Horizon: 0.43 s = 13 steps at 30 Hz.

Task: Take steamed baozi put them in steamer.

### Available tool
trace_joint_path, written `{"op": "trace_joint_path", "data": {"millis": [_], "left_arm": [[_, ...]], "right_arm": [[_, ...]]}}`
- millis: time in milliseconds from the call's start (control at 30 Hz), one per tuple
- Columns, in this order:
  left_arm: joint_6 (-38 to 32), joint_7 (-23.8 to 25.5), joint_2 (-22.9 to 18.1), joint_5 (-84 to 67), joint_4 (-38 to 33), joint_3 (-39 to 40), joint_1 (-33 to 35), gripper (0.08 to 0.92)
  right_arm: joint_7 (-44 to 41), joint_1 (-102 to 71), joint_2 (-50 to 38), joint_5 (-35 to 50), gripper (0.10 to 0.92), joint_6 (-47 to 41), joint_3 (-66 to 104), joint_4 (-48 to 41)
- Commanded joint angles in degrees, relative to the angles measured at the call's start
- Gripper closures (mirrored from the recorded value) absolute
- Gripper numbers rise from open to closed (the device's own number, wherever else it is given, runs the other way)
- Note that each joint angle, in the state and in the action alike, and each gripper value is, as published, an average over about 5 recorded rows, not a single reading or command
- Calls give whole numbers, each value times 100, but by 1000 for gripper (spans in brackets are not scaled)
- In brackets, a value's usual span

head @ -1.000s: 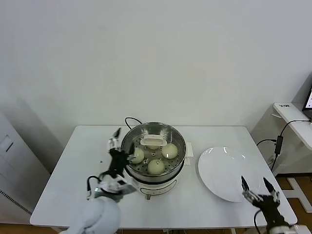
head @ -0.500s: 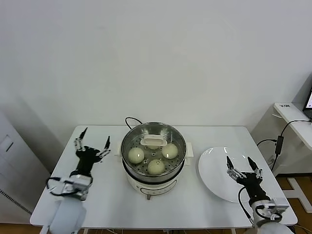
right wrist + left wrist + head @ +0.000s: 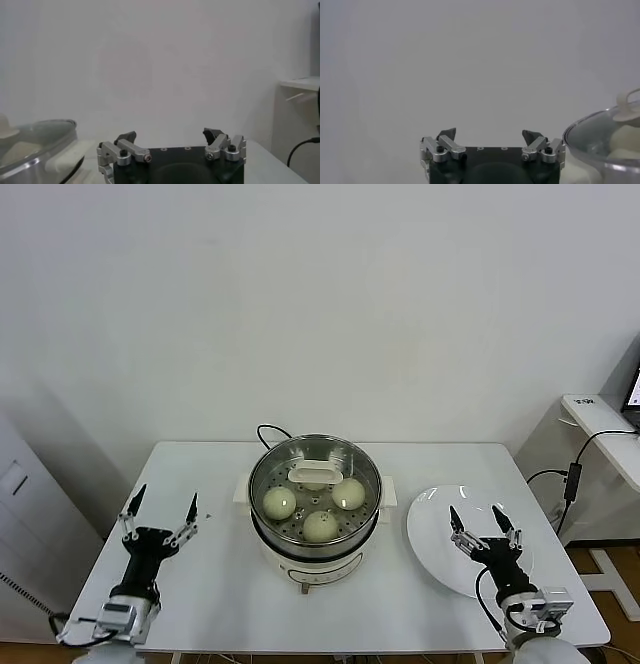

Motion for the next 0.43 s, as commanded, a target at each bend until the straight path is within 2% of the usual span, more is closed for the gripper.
{"op": "trace_joint_path", "data": {"millis": [33, 433], "left_arm": [[-547, 348, -323, -634, 136, -378, 513, 177], [-481, 337, -359, -817, 89, -336, 592, 177]], "right_arm": [[-149, -19, 18, -181, 203, 39, -66, 13], [-429, -199, 151, -343, 203, 265, -44, 18]]}}
